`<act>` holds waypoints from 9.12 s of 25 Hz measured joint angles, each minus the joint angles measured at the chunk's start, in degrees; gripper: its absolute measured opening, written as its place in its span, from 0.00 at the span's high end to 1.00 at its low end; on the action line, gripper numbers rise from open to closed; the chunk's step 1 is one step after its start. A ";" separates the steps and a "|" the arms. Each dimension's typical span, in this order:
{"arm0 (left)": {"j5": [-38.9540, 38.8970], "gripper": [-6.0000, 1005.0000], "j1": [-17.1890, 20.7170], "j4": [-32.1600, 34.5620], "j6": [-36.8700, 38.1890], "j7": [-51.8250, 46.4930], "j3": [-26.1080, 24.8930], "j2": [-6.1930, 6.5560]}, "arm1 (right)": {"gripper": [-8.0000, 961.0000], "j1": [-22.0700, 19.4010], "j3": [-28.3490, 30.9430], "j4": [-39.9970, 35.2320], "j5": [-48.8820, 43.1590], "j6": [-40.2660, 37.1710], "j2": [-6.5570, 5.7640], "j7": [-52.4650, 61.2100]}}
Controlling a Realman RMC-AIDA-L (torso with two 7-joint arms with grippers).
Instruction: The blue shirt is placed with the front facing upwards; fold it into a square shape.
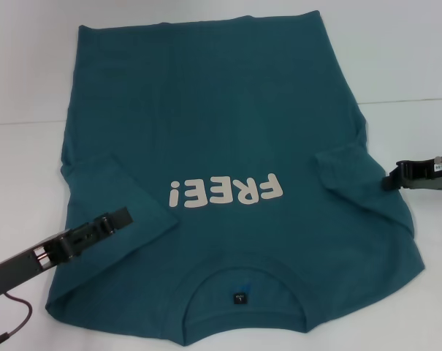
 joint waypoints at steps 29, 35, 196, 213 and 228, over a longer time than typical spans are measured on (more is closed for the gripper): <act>0.00 0.13 0.19 0.00 0.00 0.05 -0.27 0.03 | 0.95 0.05 -1.66 -10.78 -0.23 -15.69 3.04 2.48; 0.00 0.13 0.26 0.00 0.00 0.07 -0.29 0.00 | 0.94 1.06 -6.15 -10.46 -0.25 -14.11 4.45 2.26; 16.69 0.97 -2.88 0.00 -3.69 -32.03 -6.22 5.09 | 0.36 -8.31 10.59 -2.47 -0.97 -20.62 -1.56 -3.78; 16.60 0.97 -2.88 0.00 -3.96 -32.08 -6.41 5.10 | 0.63 -6.76 7.79 -2.26 -1.81 -19.41 -0.83 -3.94; 19.22 0.97 -3.15 3.35 0.01 -31.09 -2.65 5.65 | 0.95 -8.72 8.33 -10.02 -1.51 -26.86 -1.48 -3.14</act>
